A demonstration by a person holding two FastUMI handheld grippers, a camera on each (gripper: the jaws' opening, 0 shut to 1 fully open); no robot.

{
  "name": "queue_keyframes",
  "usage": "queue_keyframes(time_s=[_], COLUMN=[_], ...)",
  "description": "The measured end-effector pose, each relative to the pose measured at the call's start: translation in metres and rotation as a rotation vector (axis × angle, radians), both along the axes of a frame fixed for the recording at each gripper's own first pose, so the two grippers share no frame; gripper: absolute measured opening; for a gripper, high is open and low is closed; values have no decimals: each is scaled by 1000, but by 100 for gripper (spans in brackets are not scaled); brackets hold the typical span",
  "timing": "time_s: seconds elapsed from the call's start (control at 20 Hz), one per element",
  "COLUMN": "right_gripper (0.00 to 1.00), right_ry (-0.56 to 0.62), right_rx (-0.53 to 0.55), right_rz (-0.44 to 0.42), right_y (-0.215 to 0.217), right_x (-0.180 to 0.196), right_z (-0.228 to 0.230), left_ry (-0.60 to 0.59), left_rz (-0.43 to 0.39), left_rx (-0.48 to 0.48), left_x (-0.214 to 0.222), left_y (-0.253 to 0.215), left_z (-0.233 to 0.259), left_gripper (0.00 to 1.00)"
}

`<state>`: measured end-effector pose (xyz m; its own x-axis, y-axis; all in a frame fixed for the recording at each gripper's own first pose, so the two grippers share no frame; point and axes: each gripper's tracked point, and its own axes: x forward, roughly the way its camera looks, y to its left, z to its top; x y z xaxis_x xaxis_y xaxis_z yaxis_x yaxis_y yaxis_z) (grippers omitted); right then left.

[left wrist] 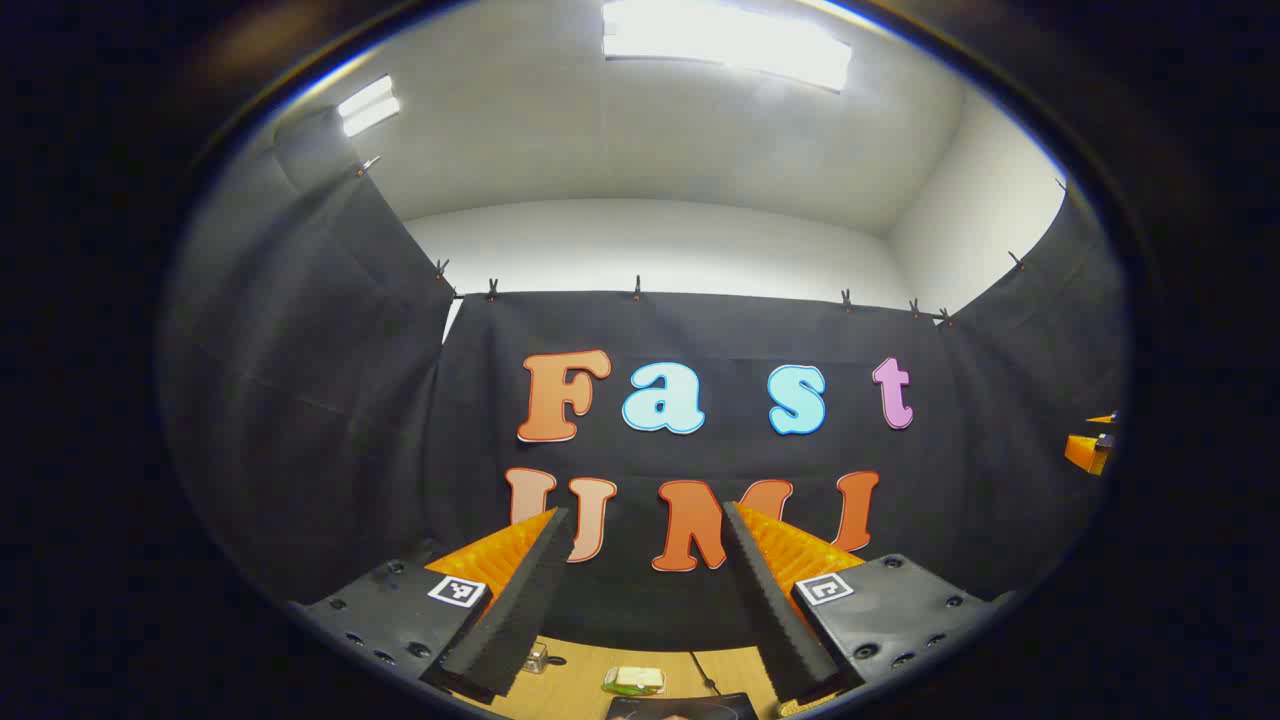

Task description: First push the handle of the pot to place it horizontally, then grasp the pot with both hands and set it on the induction cooktop.

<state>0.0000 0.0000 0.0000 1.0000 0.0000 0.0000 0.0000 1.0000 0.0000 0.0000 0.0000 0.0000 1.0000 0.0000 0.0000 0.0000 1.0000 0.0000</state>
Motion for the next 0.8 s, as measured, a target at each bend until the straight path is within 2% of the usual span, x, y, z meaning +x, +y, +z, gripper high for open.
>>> queue_keyframes(time_s=[0.5,0.6,0.8], right_gripper=[95,97,95], right_ry=[22,17,21], right_rx=[7,9,11], right_rz=[78,76,104], right_y=[13,14,28], right_x=[1,1,-3], right_z=[-16,-15,-24], left_ry=[69,48,14], left_rz=[16,20,53], left_rx=[11,26,33], left_x=[-4,-4,-9], left_y=[10,13,20], left_z=[-18,-12,-7], left_gripper=[96,96,98])
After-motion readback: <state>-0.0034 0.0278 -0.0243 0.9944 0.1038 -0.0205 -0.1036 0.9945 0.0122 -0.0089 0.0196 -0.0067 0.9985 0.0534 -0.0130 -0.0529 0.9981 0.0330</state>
